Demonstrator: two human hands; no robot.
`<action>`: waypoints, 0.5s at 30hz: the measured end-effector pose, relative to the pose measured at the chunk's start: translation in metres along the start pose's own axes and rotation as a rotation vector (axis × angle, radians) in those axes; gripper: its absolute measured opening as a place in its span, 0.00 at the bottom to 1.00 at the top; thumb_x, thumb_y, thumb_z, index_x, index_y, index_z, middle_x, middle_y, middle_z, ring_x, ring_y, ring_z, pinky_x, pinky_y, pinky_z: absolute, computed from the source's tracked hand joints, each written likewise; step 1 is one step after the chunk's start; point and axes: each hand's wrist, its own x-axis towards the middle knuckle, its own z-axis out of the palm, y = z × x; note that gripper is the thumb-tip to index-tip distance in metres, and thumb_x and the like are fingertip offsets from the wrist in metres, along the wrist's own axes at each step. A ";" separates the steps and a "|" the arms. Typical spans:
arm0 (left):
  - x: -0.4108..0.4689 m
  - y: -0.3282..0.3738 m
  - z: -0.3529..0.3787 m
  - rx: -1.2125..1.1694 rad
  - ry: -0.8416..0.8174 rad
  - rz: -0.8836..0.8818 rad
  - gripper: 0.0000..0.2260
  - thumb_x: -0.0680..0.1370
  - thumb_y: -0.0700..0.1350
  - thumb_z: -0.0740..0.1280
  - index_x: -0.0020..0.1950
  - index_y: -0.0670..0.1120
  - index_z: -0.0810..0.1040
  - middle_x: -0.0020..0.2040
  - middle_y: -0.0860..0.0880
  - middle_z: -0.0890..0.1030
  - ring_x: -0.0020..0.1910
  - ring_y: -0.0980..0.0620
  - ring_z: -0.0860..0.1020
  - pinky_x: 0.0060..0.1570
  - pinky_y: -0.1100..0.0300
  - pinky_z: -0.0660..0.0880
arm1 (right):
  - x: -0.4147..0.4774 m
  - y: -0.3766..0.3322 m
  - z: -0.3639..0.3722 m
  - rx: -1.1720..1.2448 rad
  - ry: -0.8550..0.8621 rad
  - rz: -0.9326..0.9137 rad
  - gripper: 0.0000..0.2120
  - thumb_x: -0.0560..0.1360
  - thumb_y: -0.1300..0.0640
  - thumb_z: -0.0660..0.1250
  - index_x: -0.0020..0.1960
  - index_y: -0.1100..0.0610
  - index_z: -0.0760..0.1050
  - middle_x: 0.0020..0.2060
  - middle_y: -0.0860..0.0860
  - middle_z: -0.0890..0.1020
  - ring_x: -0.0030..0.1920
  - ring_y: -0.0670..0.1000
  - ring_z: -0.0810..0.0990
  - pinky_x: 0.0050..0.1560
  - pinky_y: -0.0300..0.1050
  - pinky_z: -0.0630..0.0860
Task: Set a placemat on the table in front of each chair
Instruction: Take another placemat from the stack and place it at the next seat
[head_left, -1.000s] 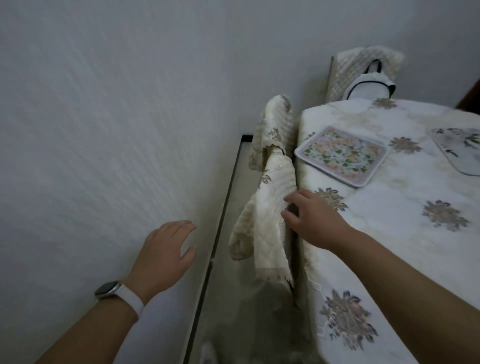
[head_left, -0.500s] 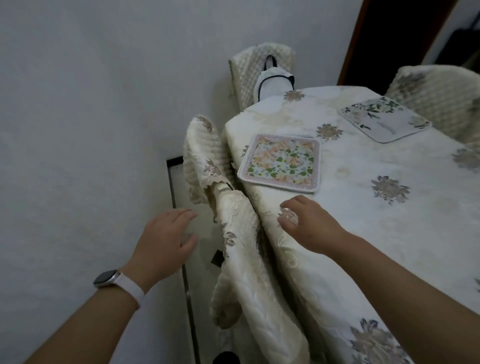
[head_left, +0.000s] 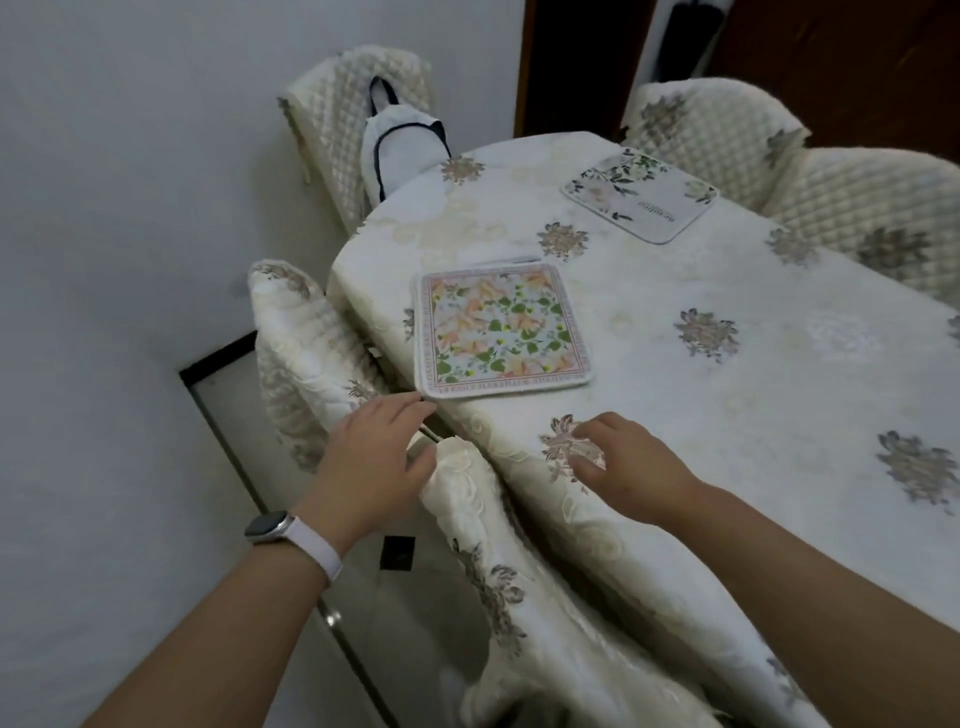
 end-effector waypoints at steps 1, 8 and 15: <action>0.005 -0.001 0.001 0.004 -0.015 0.006 0.21 0.74 0.54 0.60 0.63 0.48 0.77 0.64 0.49 0.78 0.63 0.47 0.75 0.62 0.46 0.71 | 0.000 0.002 -0.002 0.005 0.011 0.012 0.20 0.78 0.44 0.61 0.68 0.50 0.72 0.64 0.50 0.75 0.61 0.55 0.75 0.60 0.53 0.74; 0.027 0.011 -0.003 0.043 -0.060 0.024 0.24 0.73 0.56 0.57 0.64 0.47 0.78 0.64 0.49 0.78 0.63 0.46 0.75 0.61 0.46 0.72 | 0.006 0.020 -0.017 0.029 0.092 0.028 0.21 0.79 0.43 0.60 0.68 0.50 0.71 0.65 0.49 0.74 0.63 0.54 0.74 0.60 0.52 0.73; 0.049 0.021 -0.008 0.040 -0.067 0.017 0.20 0.78 0.50 0.64 0.69 0.47 0.74 0.69 0.50 0.74 0.67 0.48 0.70 0.65 0.51 0.68 | 0.024 0.044 0.002 0.128 0.009 0.086 0.22 0.79 0.43 0.59 0.70 0.51 0.70 0.66 0.50 0.72 0.65 0.54 0.72 0.60 0.51 0.72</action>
